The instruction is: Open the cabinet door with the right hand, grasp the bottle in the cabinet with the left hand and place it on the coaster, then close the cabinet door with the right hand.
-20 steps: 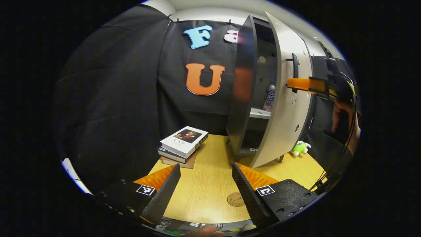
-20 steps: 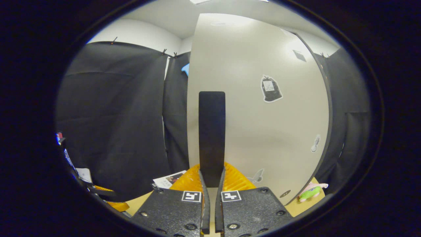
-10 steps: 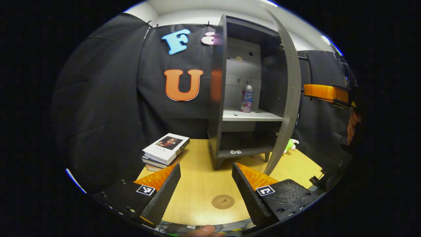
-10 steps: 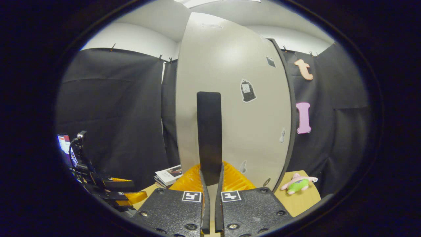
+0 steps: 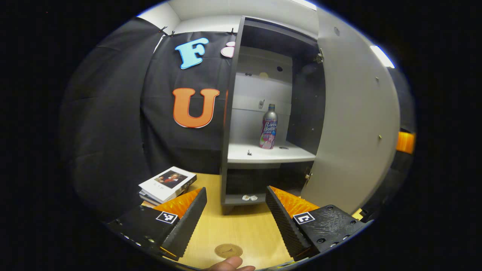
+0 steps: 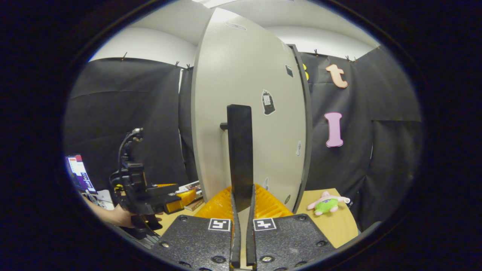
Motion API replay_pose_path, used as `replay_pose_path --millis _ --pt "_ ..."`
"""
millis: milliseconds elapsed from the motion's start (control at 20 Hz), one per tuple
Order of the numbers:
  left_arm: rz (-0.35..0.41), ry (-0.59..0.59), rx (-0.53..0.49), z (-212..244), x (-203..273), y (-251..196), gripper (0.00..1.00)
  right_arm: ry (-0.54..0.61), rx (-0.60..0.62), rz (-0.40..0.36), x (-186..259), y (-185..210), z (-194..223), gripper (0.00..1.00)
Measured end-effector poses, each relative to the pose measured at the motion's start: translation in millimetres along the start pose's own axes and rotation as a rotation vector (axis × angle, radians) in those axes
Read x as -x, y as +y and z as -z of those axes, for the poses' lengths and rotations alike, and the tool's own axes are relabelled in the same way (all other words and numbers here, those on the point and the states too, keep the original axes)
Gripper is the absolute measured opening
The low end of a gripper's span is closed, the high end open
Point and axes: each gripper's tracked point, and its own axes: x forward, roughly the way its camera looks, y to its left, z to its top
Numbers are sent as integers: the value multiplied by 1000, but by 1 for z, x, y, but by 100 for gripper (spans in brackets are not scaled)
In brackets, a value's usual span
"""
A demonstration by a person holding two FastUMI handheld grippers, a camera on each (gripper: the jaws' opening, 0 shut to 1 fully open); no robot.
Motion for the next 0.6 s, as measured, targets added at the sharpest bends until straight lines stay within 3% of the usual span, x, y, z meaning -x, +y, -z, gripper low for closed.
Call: replay_pose_path --millis 250,600 --pt "-36 -71 -79 -45 -75 -19 95 16 43 61 17 -17 3 7" --pt "20 -163 -112 -98 -176 -75 95 17 -1 102 36 -47 7 7"
